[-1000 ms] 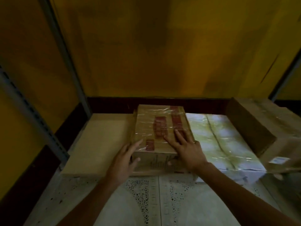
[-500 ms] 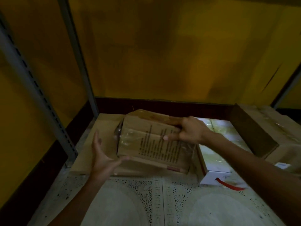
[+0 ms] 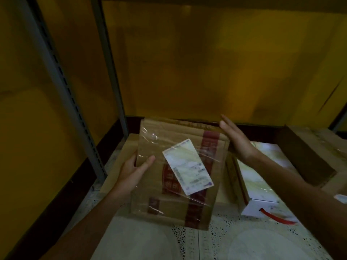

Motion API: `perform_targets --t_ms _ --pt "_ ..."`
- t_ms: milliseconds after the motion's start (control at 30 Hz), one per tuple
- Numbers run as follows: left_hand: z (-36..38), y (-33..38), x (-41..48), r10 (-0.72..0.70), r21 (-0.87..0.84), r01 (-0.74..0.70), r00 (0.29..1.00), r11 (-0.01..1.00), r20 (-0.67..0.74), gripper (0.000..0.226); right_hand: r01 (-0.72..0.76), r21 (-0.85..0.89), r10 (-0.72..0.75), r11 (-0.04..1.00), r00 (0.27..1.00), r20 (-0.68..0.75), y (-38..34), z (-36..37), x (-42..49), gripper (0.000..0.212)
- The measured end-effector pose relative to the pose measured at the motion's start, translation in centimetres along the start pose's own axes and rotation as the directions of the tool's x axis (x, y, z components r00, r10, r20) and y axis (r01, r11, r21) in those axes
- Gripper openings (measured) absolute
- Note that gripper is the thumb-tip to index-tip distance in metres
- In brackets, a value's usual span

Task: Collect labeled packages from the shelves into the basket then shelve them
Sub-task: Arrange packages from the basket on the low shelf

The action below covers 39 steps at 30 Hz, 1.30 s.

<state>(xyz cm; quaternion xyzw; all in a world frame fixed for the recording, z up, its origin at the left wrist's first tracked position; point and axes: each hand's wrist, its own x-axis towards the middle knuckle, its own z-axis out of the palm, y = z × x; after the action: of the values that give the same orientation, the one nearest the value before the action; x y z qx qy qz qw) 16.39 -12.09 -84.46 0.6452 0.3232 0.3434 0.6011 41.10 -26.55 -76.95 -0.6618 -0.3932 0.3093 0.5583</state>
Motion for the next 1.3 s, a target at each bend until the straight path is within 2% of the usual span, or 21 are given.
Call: perform_targets --t_ms 67,233,300,333,400,467,500,533,567,600,633,700,733,800,900,967,1033,1100,1200,1233,1300 --pt "0.3 0.1 0.3 -0.029 0.002 0.029 0.998 1.0 -0.048 0.036 0.04 0.039 -0.038 0.998 0.998 -0.051 1.1 1.0 -0.8 0.098" --pt "1.0 -0.1 0.7 -0.049 -0.026 0.046 0.995 0.999 -0.089 0.036 0.084 -0.08 -0.093 0.993 0.99 -0.106 2.9 3.0 -2.1 0.11" --pt "1.3 -0.1 1.4 -0.087 -0.049 0.08 0.985 0.996 -0.152 0.03 0.03 -0.048 -0.033 0.998 0.997 -0.071 4.8 3.9 -2.9 0.102" --pt "1.4 -0.2 1.7 -0.108 -0.036 0.103 0.979 0.994 -0.175 0.031 -0.023 -0.046 0.02 0.999 0.998 -0.06 6.0 4.2 -3.2 0.091" --pt "1.3 -0.6 2.4 -0.169 0.009 0.175 0.963 0.985 -0.208 0.054 -0.12 -0.149 0.103 0.982 0.988 -0.118 8.1 4.7 -3.1 0.068" --pt "0.8 -1.7 2.1 -0.175 0.127 0.202 0.965 0.971 -0.198 0.084 -0.224 -0.257 0.144 0.94 0.944 -0.298 9.4 4.8 -1.8 0.059" --pt "0.5 -2.3 1.4 -0.12 0.23 0.153 0.981 0.961 -0.153 0.094 -0.282 -0.266 0.166 0.922 0.906 -0.389 9.5 4.7 -1.1 0.063" --pt "0.2 -3.0 0.5 -0.033 0.36 0.059 0.996 0.931 -0.078 0.099 -0.323 -0.197 0.21 0.926 0.872 -0.443 9.6 4.5 -0.4 0.068" --pt "-0.1 -3.8 -0.1 0.063 0.497 -0.067 0.998 0.865 0.026 0.101 -0.318 -0.062 0.262 0.946 0.863 -0.431 9.4 4.6 0.1 0.072" --pt "-0.5 -4.5 -0.5 0.135 0.628 -0.191 0.982 0.754 0.136 0.098 -0.273 0.086 0.286 0.958 0.887 -0.362 9.4 4.9 0.5 0.072" --pt "-0.9 -5.3 -0.6 0.162 0.737 -0.272 0.962 0.619 0.219 0.092 -0.219 0.155 0.253 0.963 0.933 -0.257 9.4 5.6 0.8 0.068" --pt "-1.9 -6.2 -0.3 0.142 0.866 -0.308 0.951 0.393 0.273 0.077 -0.133 0.015 0.134 0.991 0.989 -0.061 9.7 7.6 0.9 0.06" --pt "-2.4 -6.4 -0.1 0.147 0.893 -0.297 0.954 0.338 0.261 0.07 -0.096 -0.08 0.094 0.992 0.995 -0.02 10.1 8.7 1.2 0.06" --pt "-3.1 -6.3 0.3 0.209 0.896 -0.268 0.957 0.355 0.203 0.059 -0.047 -0.161 0.042 0.986 0.999 -0.032 10.3 10.6 2.0 0.062" --pt "-4.4 -5.3 1.1 0.216 0.901 -0.176 0.972 0.397 0.095 0.062 -0.021 -0.2 0.021 0.979 1.0 -0.003 9.9 12.9 3.9 0.064" --pt "-5.5 -4.9 1.6 0.175 0.918 -0.115 0.983 0.38 0.051 0.062 0.001 -0.254 0.009 0.967 0.999 0.039 9.6 14.3 4.7 0.065" --pt "-6.2 -4.3 1.8 0.147 0.945 -0.083 0.988 0.317 0.037 0.064 0.014 -0.322 0.013 0.947 0.997 0.081 9.3 15.2 5.5 0.067" --pt "-6.0 -3.4 1.9 0.136 0.968 -0.073 0.99 0.239 0.041 0.069 0.031 -0.391 0.021 0.92 0.991 0.129 9.1 14.8 5.8 0.069" --pt "-3.5 -2.1 2.8 0.168 0.955 -0.147 0.98 0.256 0.106 0.073 0.01 -0.426 0.023 0.904 0.997 0.071 8.6 11.3 5.3 0.074" --pt "-2.0 -1.9 3.2 0.177 0.941 -0.192 0.973 0.28 0.146 0.072 0.035 -0.489 -0.019 0.872 0.999 0.038 8.5 9.3 5.1 0.075" --pt "1.9 -2.1 3.5 0.176 0.911 -0.269 0.959 0.312 0.223 0.069 0.096 -0.675 -0.1 0.732 0.994 0.033 8.3 4.4 4.5 0.075"
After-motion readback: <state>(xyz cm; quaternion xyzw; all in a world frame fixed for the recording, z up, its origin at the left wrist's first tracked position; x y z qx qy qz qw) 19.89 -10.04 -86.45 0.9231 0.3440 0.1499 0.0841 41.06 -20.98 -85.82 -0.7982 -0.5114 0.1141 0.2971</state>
